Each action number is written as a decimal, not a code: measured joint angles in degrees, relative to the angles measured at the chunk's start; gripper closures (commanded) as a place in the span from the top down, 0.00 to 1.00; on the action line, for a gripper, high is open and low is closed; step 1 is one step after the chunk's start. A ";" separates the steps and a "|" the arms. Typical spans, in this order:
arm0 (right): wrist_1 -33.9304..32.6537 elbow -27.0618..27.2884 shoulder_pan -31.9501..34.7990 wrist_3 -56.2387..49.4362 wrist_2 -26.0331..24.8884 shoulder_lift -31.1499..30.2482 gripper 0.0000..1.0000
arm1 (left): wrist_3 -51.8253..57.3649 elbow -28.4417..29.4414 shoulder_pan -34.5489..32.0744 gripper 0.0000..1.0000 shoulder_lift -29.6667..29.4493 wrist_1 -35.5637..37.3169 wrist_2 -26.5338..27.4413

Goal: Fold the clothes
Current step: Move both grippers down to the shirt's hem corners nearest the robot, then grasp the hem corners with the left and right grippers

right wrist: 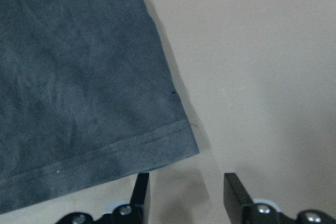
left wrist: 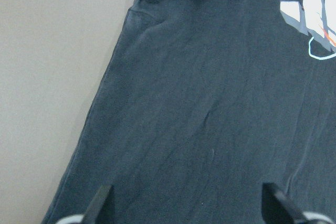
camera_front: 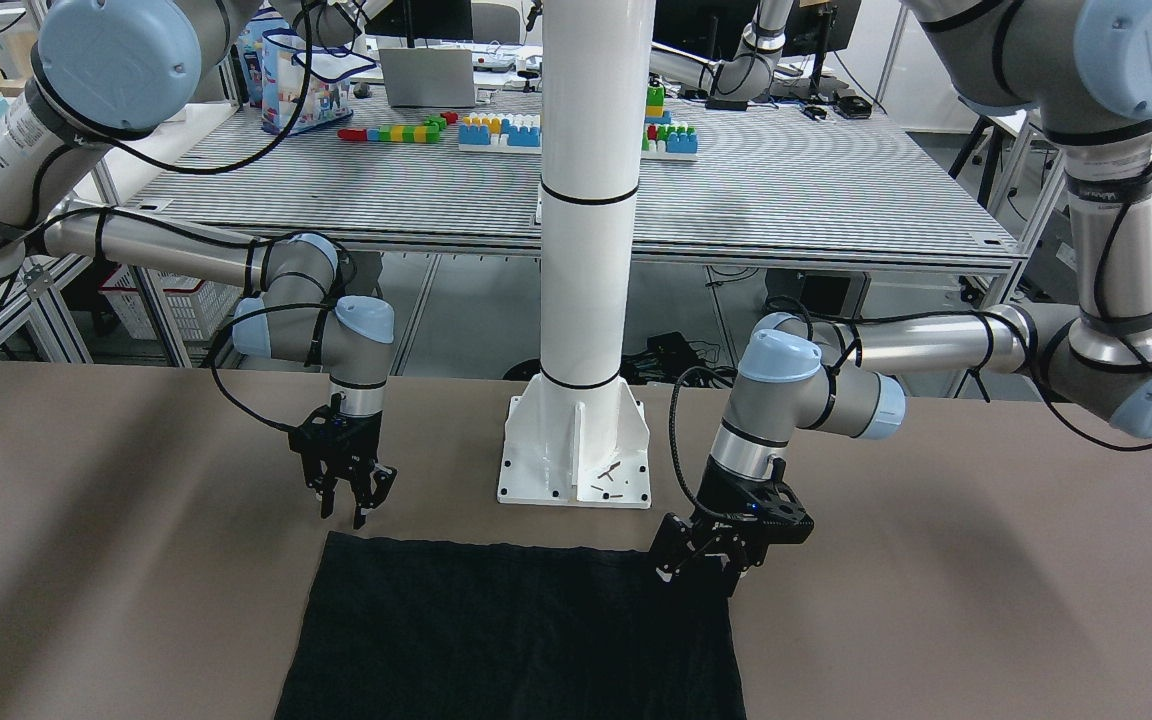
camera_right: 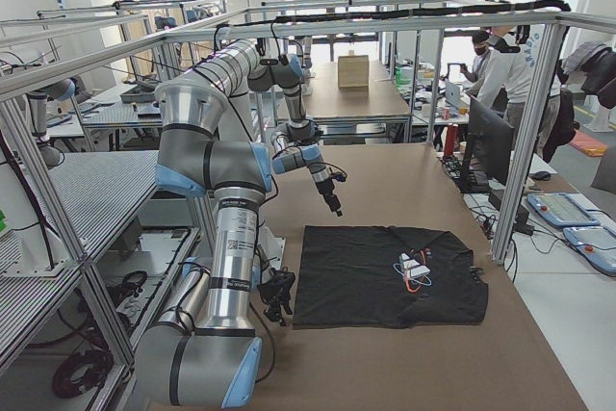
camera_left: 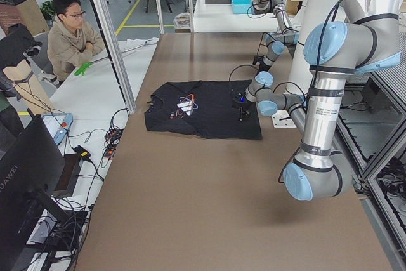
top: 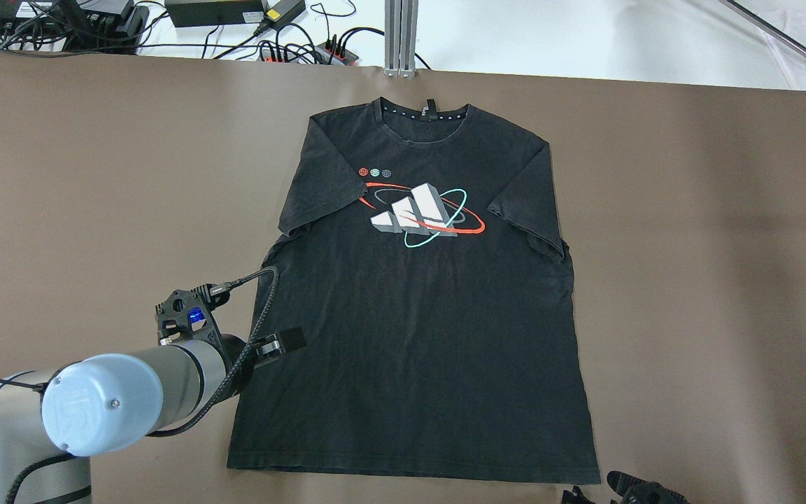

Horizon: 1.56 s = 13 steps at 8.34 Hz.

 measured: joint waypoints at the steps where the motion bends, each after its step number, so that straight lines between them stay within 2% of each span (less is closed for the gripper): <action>1: 0.57 -0.39 0.37 -1.37 0.02 -0.01 0.48 | 0.02 0.04 0.01 0.99 0.09 0.06 0.25; 4: 0.93 -0.65 2.18 -5.35 0.10 0.24 0.46 | -0.01 0.05 0.08 0.99 0.31 0.14 0.71; 5: 0.95 -0.65 2.61 -6.38 0.14 0.33 0.38 | -0.02 0.04 0.09 0.99 0.34 0.16 0.74; 7: 0.99 -0.70 3.19 -7.26 0.19 0.49 0.01 | 0.00 0.06 0.04 0.99 0.45 0.12 0.76; 12: 3.06 0.14 3.85 -7.44 0.40 0.55 0.00 | -1.15 -0.42 1.02 0.99 1.79 0.15 1.11; 13: 3.12 0.49 3.85 -7.38 0.43 0.56 0.22 | -2.98 -1.26 3.42 0.99 3.07 0.12 3.40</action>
